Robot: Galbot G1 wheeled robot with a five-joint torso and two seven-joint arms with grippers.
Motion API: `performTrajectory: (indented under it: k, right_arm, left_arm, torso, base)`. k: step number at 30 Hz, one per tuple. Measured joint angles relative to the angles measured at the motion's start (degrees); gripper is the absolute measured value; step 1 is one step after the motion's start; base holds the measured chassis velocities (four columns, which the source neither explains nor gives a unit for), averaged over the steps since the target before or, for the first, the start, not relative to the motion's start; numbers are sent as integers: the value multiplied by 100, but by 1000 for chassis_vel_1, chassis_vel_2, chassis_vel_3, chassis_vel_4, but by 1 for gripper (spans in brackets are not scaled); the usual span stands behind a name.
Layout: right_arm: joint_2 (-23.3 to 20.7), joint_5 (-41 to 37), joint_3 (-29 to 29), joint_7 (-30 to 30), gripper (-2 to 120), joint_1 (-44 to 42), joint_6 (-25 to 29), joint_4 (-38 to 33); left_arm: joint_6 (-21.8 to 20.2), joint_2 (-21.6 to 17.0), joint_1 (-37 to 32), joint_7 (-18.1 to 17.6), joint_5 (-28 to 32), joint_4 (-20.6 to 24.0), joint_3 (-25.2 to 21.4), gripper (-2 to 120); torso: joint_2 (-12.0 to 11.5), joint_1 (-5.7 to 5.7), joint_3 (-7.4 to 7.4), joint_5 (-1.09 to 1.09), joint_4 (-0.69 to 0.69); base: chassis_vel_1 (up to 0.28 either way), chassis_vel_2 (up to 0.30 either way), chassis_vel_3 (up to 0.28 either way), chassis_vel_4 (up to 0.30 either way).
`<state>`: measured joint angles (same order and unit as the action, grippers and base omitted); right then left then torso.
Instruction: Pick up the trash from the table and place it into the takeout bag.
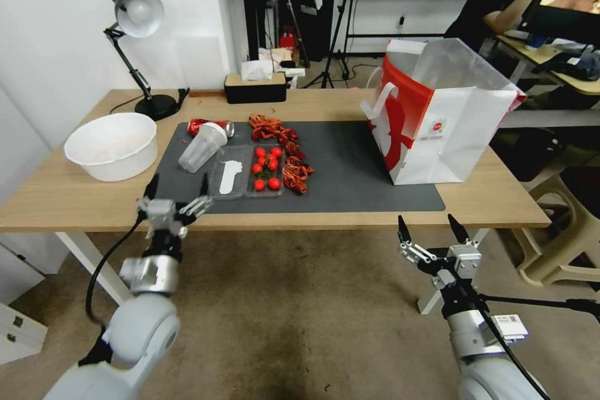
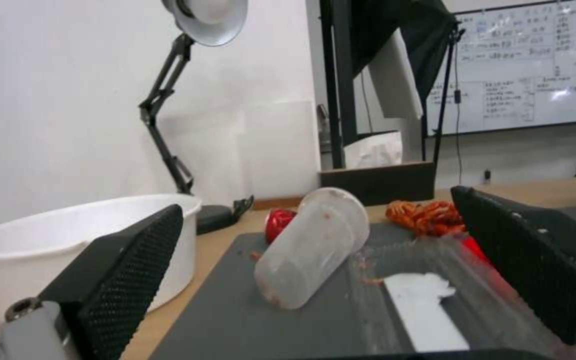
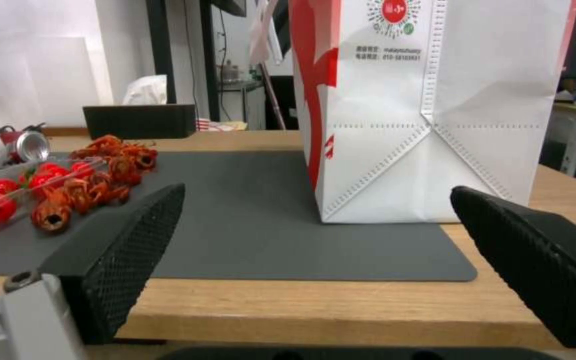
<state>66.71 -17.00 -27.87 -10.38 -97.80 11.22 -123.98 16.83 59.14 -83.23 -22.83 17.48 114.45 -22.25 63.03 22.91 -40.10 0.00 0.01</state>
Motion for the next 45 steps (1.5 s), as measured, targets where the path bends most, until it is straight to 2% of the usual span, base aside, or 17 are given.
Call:
performTrajectory:
  k: [6,10,19,23,26,27,30,36,39,40,42,43,45]
  right_arm:
    - [11,-13,40,52,100,15,5,26]
    - [-1,-21,42,58,100,19,6,25]
    - [-10,-30,41,60,100,26,6,24]
    - [-4,-29,40,60,100,28,7,20]
    - [-8,-25,40,61,100,28,6,19]
    - [-8,-25,40,61,100,28,6,19]
    - [-10,-21,40,61,100,37,-2,12]
    - [-16,-21,50,61,100,59,-15,9]
    - [-56,-29,111,60,100,158,-41,25]
    - [-56,-29,111,60,100,158,-41,25]
    - [-124,-60,211,57,100,324,-80,84]
    - [-164,-79,268,56,100,412,-98,124]
    - [-176,-83,281,57,100,432,-102,135]
  left_arm:
    - [203,304,-479,105,-83,39,-257,100]
    - [211,364,-570,132,-83,50,-292,100]
    - [192,370,-552,165,-65,68,-297,100]
    - [62,262,-412,307,66,68,-269,100]
    - [-304,-66,80,490,342,70,-142,100]
    - [-304,-66,80,490,342,70,-142,100]
    - [-736,-470,613,742,701,28,-11,100]
    - [-1042,-699,866,955,973,-4,26,100]
    - [-1418,-916,1044,1130,1202,5,22,100]
    - [-1418,-916,1044,1130,1202,5,22,100]
    - [-1775,-1142,1140,1281,1348,48,-32,100]
    - [-1988,-1298,1233,1361,1414,62,-52,100]
    - [-2045,-1339,1269,1378,1433,62,-52,100]
  torso:
    - [0,0,-1,0,-1]
    - [0,1,-1,0,0]
    - [0,1,-1,0,-1]
    - [0,1,-1,0,0]
    - [0,1,-1,-1,-1]
    - [0,1,-1,-1,-1]
    - [-1,1,-1,-1,-3]
    - [-1,2,-1,-2,-4]
    - [-1,2,-1,-2,-6]
    - [-1,2,-1,-2,-6]
    - [-1,2,-1,-3,1]
    - [-1,1,-1,3,3]
    - [-1,1,-1,2,4]
  base:
    - [0,0,0,0]
    - [0,0,0,0]
    - [0,0,0,0]
    - [0,0,0,0]
    - [0,0,0,0]
    - [0,0,0,0]
    - [0,0,0,0]
    - [0,0,0,0]
    - [0,0,0,0]
    - [0,0,0,0]
    - [0,0,0,0]
    - [0,0,0,0]
    - [0,0,0,0]
